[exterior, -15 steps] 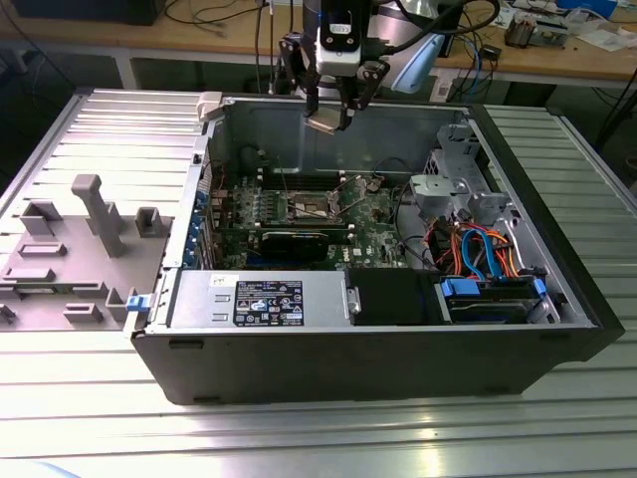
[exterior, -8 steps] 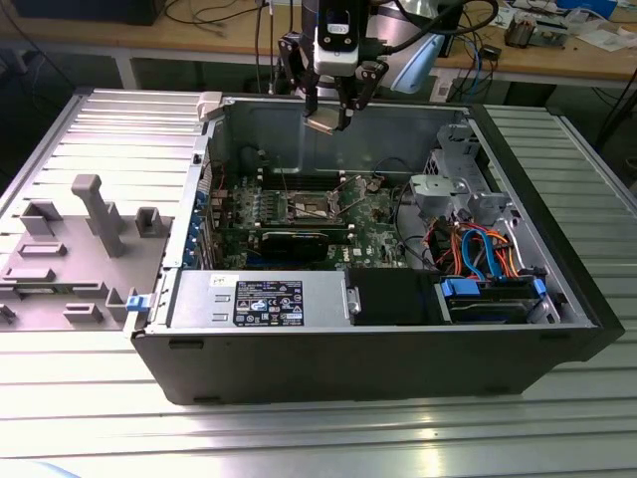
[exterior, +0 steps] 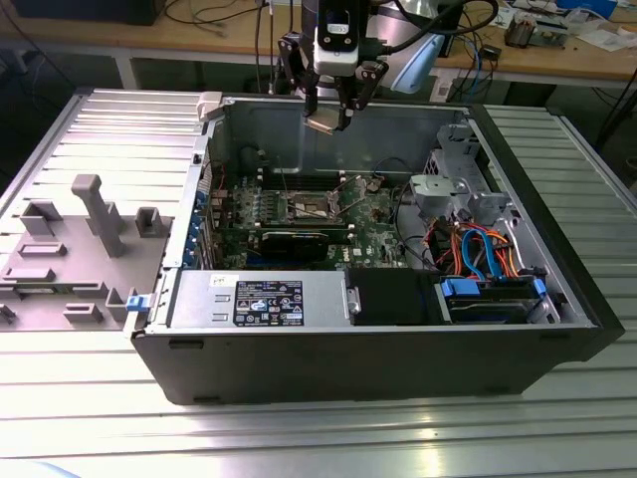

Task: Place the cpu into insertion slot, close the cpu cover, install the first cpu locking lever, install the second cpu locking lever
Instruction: 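Place the cpu into insertion slot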

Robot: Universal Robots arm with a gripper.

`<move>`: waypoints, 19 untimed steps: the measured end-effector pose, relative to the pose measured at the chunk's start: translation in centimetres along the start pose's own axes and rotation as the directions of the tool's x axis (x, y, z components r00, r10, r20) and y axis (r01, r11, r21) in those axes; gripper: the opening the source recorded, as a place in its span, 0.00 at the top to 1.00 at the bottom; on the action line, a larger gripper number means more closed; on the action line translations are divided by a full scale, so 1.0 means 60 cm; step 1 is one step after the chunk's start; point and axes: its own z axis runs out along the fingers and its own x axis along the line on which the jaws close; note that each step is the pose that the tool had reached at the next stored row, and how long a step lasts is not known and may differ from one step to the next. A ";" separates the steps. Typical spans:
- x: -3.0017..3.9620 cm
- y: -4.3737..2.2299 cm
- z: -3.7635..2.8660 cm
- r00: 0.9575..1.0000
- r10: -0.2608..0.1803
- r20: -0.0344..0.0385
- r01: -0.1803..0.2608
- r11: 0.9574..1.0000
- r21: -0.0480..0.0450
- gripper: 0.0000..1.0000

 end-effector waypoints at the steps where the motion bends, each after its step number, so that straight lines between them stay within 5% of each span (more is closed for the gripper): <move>1: 0.000 0.000 0.000 1.000 0.000 0.000 0.000 1.000 0.000 0.46; 9: 0.000 0.000 0.000 1.000 0.001 0.000 -0.001 1.000 0.000 0.46; 19: 0.000 0.000 0.001 0.995 0.101 0.009 -0.101 0.995 -0.002 0.46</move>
